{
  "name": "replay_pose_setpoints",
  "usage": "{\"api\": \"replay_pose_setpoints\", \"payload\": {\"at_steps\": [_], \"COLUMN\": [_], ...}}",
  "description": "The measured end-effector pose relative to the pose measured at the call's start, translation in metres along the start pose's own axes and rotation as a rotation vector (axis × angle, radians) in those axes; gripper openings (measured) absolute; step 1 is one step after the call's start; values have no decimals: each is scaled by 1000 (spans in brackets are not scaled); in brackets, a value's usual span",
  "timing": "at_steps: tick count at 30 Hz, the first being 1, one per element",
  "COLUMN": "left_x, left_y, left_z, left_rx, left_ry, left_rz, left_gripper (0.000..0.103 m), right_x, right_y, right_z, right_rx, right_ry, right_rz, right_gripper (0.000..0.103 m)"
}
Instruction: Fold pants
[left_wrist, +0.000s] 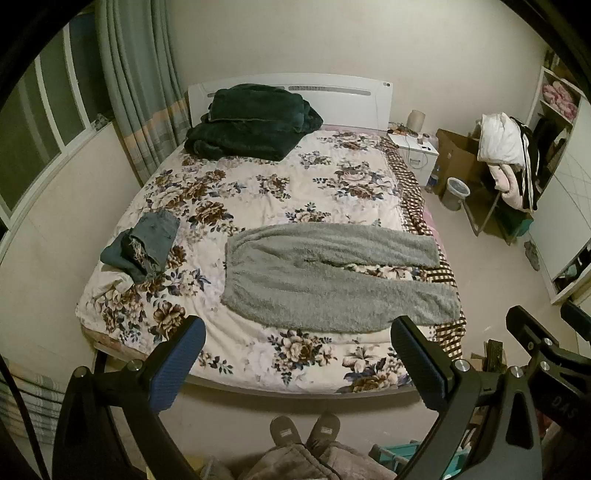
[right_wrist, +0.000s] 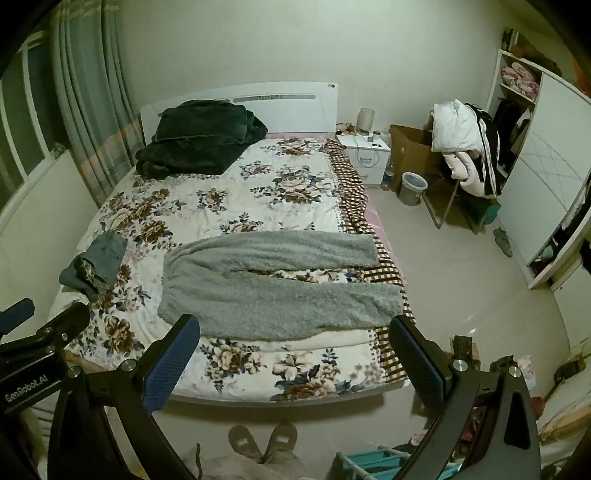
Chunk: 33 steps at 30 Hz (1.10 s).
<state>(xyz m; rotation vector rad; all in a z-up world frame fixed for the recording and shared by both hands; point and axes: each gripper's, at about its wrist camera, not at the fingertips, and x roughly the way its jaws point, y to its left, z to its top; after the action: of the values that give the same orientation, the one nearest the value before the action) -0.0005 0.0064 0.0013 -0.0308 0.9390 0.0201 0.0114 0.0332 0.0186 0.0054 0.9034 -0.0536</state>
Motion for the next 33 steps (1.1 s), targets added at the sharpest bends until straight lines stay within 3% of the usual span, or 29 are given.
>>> {"api": "replay_pose_setpoints", "payload": {"at_steps": [33], "left_x": [0], "left_y": [14], "left_z": [6], "left_rx": [4], "left_ry": [-10], "left_rz": [14], "left_gripper": [103], "right_x": [4], "right_y": [0], "right_z": [-4], "right_rx": [-6], "right_ry": [-1], "right_rz": [0], "right_gripper": [103]}}
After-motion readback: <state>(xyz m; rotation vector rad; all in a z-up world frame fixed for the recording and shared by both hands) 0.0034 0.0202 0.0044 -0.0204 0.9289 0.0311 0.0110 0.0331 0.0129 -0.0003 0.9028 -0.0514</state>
